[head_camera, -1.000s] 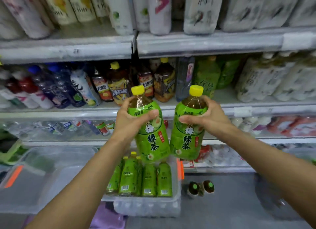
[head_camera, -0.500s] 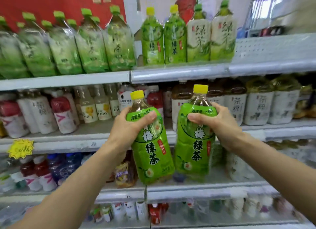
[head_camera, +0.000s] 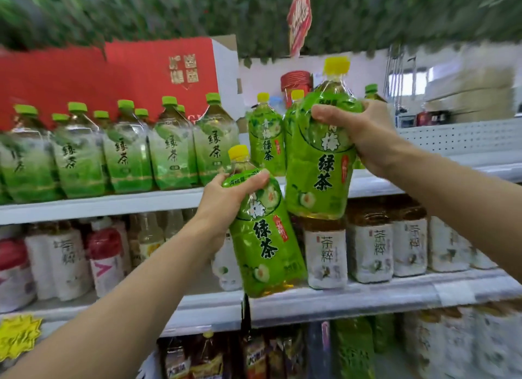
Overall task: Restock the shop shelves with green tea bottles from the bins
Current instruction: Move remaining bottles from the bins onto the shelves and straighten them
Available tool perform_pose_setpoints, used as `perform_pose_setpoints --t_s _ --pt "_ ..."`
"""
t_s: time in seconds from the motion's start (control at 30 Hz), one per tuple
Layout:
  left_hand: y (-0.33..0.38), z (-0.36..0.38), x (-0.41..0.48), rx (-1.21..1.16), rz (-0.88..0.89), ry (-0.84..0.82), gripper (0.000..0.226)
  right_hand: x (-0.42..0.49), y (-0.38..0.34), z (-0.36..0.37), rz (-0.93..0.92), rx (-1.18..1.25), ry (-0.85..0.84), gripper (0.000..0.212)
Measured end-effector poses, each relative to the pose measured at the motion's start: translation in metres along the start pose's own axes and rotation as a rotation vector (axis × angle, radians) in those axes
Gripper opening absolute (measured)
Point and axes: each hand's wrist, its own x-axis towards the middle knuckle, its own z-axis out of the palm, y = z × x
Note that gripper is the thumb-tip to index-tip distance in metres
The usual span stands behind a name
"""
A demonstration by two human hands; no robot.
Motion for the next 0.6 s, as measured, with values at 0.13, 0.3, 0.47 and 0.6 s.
perform_pose_setpoints --t_s 0.13,0.3,0.47,0.6 --pt "0.003 -0.006 0.023 0.001 0.011 0.001 0.131 0.037 -0.011 0.018 -0.081 0.033 0.054 0.044" --pt "0.002 -0.004 0.045 -0.019 0.014 0.022 0.121 0.079 -0.001 0.043 -0.14 -0.018 0.092 0.056" --pt "-0.003 0.003 0.057 -0.065 -0.004 0.037 0.12 0.108 0.021 0.065 -0.105 -0.124 0.009 0.102" --pt "-0.009 0.001 0.064 -0.08 0.004 0.047 0.121 0.13 0.047 0.07 -0.061 -0.162 -0.049 0.084"
